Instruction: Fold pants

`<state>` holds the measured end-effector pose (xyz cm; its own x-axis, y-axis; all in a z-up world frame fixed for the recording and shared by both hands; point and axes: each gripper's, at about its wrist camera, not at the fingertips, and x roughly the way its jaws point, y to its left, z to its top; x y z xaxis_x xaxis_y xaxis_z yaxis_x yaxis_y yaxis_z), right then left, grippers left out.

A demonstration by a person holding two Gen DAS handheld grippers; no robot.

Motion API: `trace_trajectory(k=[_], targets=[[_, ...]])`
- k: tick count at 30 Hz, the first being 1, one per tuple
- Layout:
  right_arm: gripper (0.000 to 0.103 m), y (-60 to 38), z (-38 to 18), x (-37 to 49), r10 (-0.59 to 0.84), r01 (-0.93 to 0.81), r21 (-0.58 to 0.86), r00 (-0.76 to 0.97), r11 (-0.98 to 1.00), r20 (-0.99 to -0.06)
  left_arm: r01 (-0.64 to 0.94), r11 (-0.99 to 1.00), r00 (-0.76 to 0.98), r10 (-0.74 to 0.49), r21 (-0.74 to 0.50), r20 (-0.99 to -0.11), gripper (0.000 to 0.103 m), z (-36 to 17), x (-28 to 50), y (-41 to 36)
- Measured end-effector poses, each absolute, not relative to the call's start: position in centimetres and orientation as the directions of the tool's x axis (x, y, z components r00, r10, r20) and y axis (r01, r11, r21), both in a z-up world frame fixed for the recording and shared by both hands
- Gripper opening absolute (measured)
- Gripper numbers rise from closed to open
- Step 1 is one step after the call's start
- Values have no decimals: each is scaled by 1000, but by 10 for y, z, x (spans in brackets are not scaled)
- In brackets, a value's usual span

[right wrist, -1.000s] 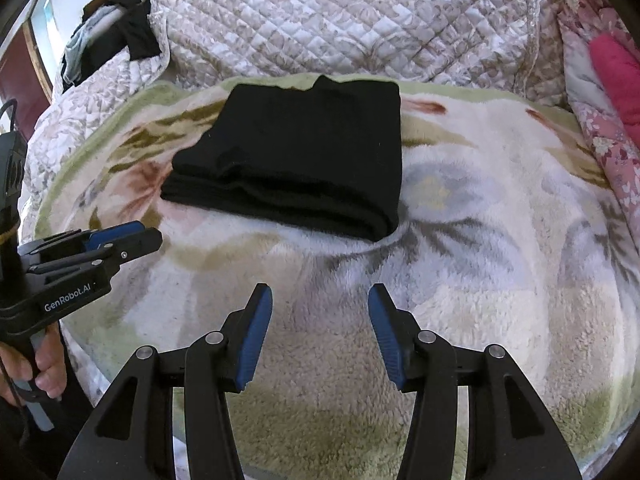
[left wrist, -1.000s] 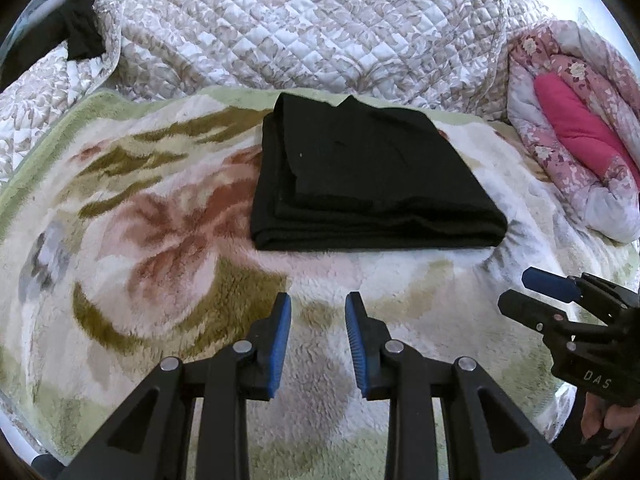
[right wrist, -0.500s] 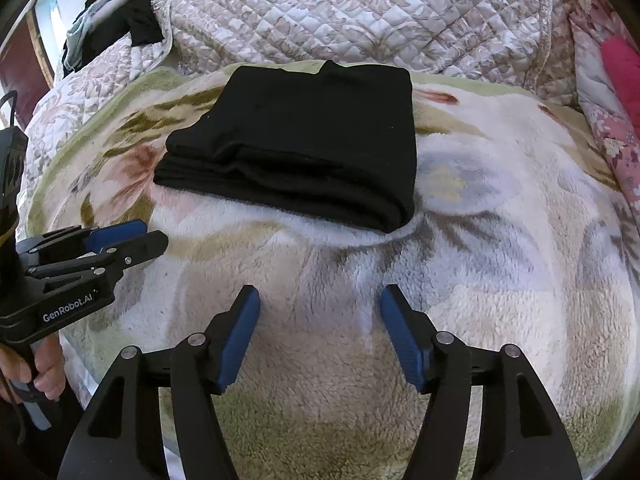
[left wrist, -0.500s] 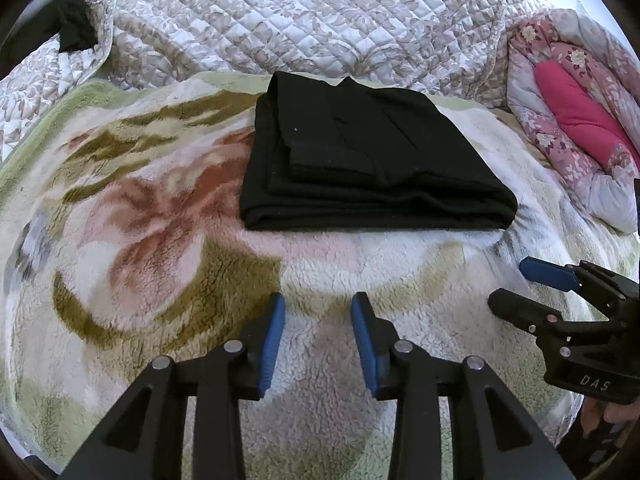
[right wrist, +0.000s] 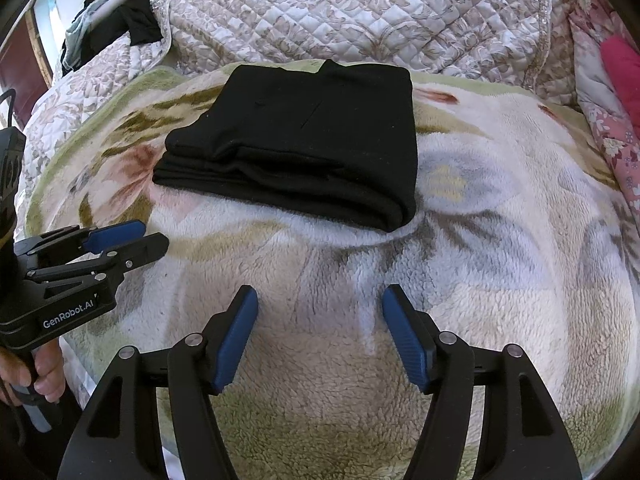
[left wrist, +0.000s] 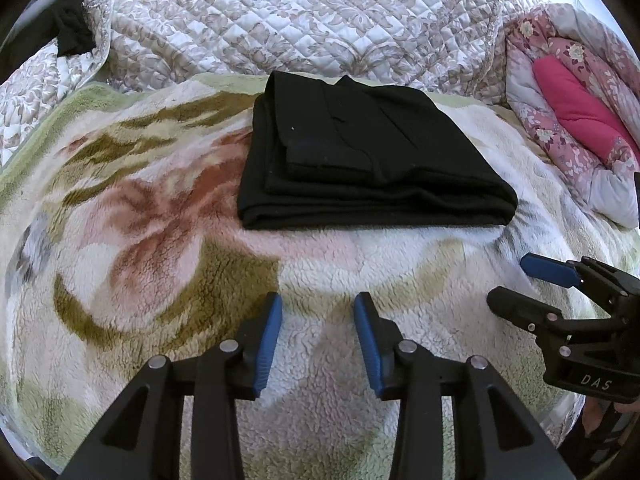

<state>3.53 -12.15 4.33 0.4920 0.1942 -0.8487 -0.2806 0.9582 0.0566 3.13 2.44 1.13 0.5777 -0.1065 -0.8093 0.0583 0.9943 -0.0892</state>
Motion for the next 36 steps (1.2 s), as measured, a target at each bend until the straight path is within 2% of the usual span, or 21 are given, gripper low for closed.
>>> trace_trajectory(k=[36], targets=[[67,-123,42,36,198,-278,61,498,959,-844,62,995,582,-104,-83,-806,47,10,31,22]])
